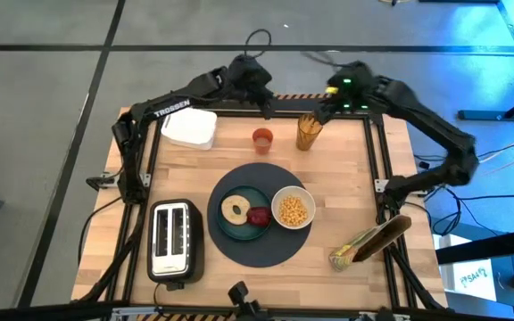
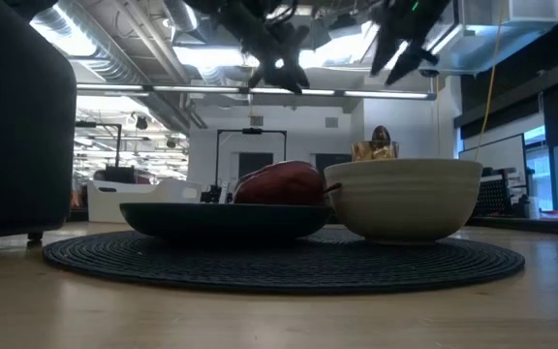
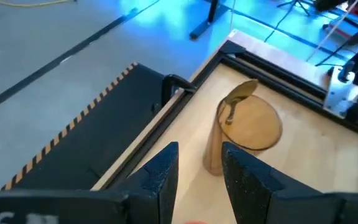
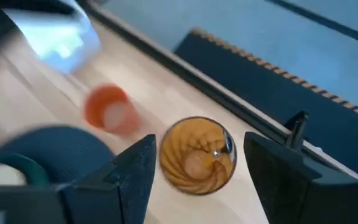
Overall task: Arrange a breakfast setting
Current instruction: Put the orange spoon on the table mat
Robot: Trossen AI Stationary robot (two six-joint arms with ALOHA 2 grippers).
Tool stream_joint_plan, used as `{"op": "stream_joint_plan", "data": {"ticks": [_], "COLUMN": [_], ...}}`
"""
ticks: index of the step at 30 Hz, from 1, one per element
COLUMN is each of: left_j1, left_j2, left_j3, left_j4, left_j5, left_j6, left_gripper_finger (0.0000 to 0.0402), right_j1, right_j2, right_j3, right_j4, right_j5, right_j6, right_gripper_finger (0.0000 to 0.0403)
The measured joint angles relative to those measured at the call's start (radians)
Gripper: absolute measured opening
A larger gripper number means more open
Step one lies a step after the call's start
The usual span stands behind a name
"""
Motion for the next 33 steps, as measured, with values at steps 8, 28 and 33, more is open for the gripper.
{"op": "stream_joint_plan", "data": {"ticks": [8,28,33], "left_j1": [-0.001,0.009,0.01], "left_j2": [-0.01,-0.067,-0.067], "left_j3": [0.246,0.286,0.286], "left_j4": [-0.327,-0.579,-0.575], "left_j5": [0.034,-0.136,-0.136], "left_j6": [0.008,0.049,0.005], "left_gripper_finger": [0.0117,0.0117,0.0117], "right_j1": [-0.034,-0.038,-0.038], "right_j2": [0.192,0.253,0.264], "right_j3": [-0.011,-0.009,-0.009], "right_j4": [-0.011,-0.067,-0.065], "right_j5": [0.059,0.158,0.148], "right_j6": [-0.155,-0.19,-0.211], "right_gripper_finger": [0.0232,0.0137,0.0103]}}
